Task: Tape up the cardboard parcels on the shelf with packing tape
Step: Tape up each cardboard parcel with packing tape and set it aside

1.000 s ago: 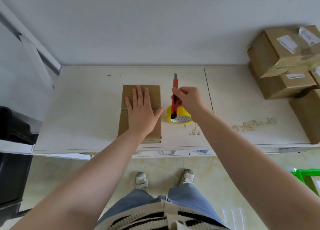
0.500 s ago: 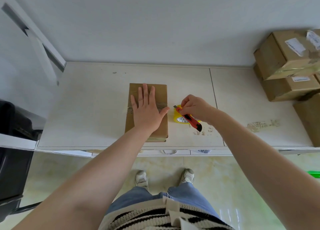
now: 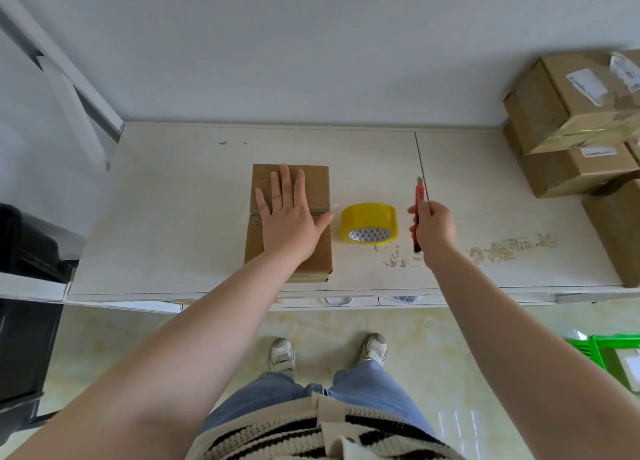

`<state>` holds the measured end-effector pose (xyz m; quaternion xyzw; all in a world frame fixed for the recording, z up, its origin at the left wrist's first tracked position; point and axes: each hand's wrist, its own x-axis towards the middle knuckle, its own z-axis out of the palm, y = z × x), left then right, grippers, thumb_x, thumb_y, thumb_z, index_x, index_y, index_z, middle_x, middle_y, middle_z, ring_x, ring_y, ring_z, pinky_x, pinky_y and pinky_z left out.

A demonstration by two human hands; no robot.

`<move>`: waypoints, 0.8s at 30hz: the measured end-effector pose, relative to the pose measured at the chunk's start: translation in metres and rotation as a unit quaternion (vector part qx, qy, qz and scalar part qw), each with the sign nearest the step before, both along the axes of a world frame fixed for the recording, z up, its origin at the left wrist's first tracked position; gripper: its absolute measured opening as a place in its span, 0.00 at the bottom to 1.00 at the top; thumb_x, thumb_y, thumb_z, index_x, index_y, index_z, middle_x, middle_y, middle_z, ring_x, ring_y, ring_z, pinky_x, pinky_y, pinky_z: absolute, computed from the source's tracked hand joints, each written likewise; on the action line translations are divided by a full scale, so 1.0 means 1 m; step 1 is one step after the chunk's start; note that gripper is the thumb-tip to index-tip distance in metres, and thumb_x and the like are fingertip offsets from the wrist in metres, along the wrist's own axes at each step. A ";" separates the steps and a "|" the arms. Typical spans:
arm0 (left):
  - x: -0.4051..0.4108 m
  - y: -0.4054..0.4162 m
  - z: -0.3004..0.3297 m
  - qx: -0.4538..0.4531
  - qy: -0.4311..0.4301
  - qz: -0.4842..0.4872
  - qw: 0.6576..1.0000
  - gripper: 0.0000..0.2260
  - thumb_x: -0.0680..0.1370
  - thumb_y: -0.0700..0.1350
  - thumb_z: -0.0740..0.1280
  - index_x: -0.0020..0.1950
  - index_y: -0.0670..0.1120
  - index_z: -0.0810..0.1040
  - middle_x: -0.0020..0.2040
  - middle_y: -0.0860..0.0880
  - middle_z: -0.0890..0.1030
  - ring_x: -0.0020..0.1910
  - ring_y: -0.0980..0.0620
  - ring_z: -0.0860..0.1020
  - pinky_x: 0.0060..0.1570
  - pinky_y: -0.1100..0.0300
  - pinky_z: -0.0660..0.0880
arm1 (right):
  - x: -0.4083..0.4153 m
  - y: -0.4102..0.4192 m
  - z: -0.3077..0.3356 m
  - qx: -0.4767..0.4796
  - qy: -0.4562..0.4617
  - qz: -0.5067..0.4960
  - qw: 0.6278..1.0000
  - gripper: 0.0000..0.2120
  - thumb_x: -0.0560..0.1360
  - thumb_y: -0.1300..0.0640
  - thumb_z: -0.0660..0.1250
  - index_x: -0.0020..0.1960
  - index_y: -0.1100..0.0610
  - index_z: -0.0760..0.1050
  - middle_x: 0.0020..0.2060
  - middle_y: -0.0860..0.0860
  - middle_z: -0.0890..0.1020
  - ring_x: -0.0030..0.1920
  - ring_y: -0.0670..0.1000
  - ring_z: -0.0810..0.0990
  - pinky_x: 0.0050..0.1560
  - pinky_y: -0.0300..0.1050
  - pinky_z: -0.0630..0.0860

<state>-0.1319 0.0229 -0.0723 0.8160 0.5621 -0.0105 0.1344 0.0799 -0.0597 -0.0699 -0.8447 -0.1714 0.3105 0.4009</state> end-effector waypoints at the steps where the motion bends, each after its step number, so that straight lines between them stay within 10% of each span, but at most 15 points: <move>1: 0.000 0.000 0.000 0.000 0.000 0.000 1.000 0.40 0.80 0.67 0.51 0.81 0.46 0.39 0.80 0.43 0.36 0.79 0.43 0.37 0.74 0.41 0.35 | 0.006 -0.005 -0.010 -0.055 -0.008 0.016 0.998 0.14 0.84 0.58 0.54 0.55 0.63 0.77 0.34 0.51 0.76 0.31 0.49 0.74 0.32 0.44 0.71; 5: 0.000 0.000 0.002 -0.005 -0.001 0.001 1.000 0.40 0.80 0.67 0.52 0.81 0.46 0.39 0.80 0.43 0.36 0.79 0.44 0.37 0.74 0.42 0.35 | 0.011 -0.014 -0.027 -0.212 -0.109 0.090 0.967 0.18 0.83 0.53 0.56 0.69 0.58 0.72 0.54 0.58 0.77 0.53 0.58 0.76 0.49 0.49 0.76; 10: -0.001 -0.001 0.003 0.001 0.004 -0.004 1.000 0.40 0.79 0.67 0.49 0.81 0.45 0.39 0.80 0.43 0.36 0.79 0.43 0.37 0.75 0.41 0.36 | -0.014 0.037 0.015 -0.036 -0.209 0.310 0.927 0.16 0.80 0.53 0.63 0.67 0.47 0.74 0.65 0.55 0.73 0.69 0.57 0.67 0.67 0.50 0.64; 14: -0.002 -0.001 0.001 0.006 -0.003 -0.001 1.000 0.40 0.79 0.68 0.51 0.81 0.46 0.41 0.81 0.43 0.38 0.80 0.43 0.39 0.75 0.41 0.37 | -0.034 0.068 0.029 -0.132 -0.178 0.538 0.813 0.15 0.78 0.55 0.66 0.63 0.47 0.76 0.65 0.51 0.73 0.68 0.54 0.68 0.65 0.49 0.66; 24: -0.003 -0.001 0.001 0.005 -0.005 -0.003 1.000 0.40 0.79 0.67 0.51 0.81 0.46 0.41 0.81 0.43 0.38 0.80 0.43 0.39 0.75 0.41 0.37 | -0.028 0.068 0.032 -0.123 -0.106 0.521 0.838 0.01 0.76 0.59 0.69 0.47 0.54 0.78 0.50 0.51 0.81 0.53 0.52 0.78 0.51 0.43 0.72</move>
